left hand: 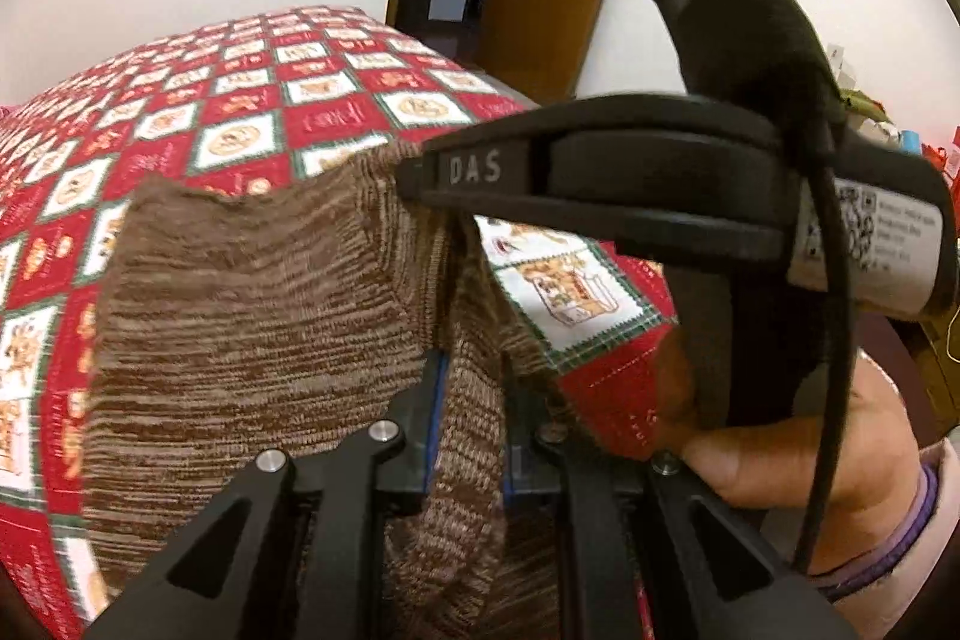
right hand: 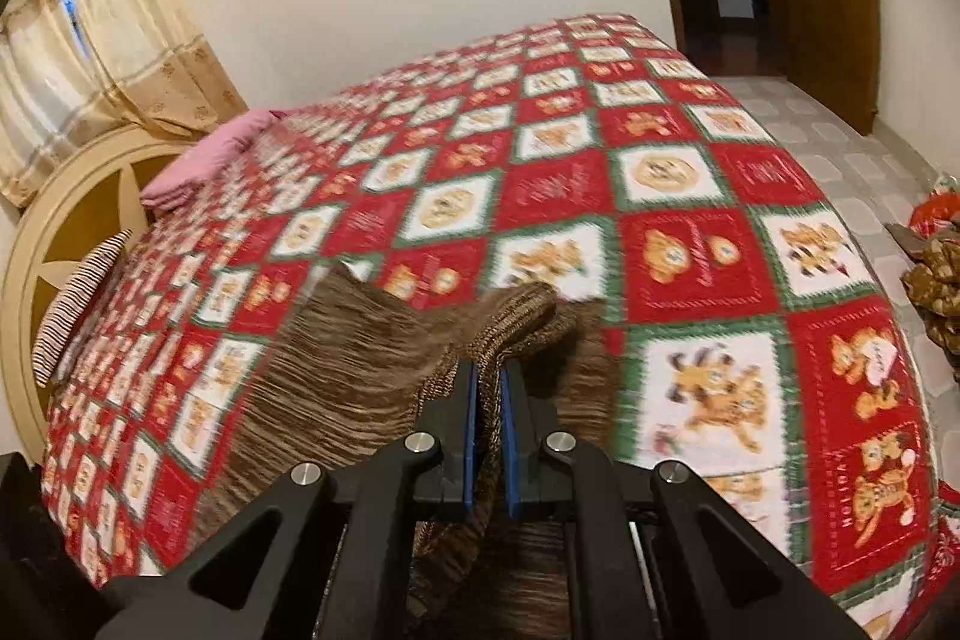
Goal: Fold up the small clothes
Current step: 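Release the sweater with both grippers and lift them away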
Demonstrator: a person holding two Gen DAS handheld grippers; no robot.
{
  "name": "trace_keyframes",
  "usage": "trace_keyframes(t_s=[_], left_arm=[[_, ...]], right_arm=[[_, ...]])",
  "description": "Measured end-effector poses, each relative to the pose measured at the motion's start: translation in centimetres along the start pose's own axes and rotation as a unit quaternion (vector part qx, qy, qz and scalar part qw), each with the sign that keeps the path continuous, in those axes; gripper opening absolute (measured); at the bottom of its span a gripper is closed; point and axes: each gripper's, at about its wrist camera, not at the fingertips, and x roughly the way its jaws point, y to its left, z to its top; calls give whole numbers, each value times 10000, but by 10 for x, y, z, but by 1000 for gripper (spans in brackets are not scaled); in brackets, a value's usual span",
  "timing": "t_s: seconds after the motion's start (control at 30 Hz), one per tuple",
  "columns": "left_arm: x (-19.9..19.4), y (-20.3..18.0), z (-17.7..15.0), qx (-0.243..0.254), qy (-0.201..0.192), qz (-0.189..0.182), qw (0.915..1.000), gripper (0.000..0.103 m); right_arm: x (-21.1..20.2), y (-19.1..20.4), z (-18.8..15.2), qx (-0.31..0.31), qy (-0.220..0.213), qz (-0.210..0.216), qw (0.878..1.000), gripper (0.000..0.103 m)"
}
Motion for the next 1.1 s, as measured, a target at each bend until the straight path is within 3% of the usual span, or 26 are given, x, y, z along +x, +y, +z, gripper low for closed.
trace_keyframes(t_s=[0.27, 0.33, 0.37, 0.43, 0.47, 0.6, 0.73, 0.87, 0.93, 1.0, 1.1], left_arm=[[9, -1, -4, 263, 116, 40, 9996, 19], [3, -2, -6, 249, 189, 5, 9995, 32], [-2, -1, -8, 195, 249, -19, 9995, 39], [-15, 5, -13, 137, 322, -74, 9994, 67], [-24, 4, -18, 143, 285, -156, 9994, 70], [-61, 28, -35, -98, 20, -419, 9991, 91], [-94, 63, -50, -509, -349, -509, 9968, 94], [-106, 96, -61, -931, -603, -115, 9938, 96], [-94, 110, -59, -1123, -488, 36, 9925, 97], [-83, 117, -62, -1234, -346, 141, 9917, 97], [-65, 117, -73, -1141, 26, 623, 9915, 97]], right_arm=[[14, -29, -26, 148, 81, -360, 9992, 7], [9, -29, -27, 236, 18, -372, 9990, 7], [7, -30, -28, 290, 17, -364, 9989, 13], [-3, -37, -31, 555, 30, -413, 9976, 32], [-14, -43, -34, 780, -22, -433, 9960, 43], [-62, -50, -56, 1183, -370, -526, 9909, 44], [-105, -30, -92, 1118, -529, -402, 9915, 44], [-123, -1, -117, 1096, -553, -156, 9923, 44], [-126, 13, -125, 1105, -554, -67, 9923, 49], [-125, 28, -130, 1080, -559, -65, 9925, 64], [-120, 49, -131, 874, -526, -145, 9947, 65]])
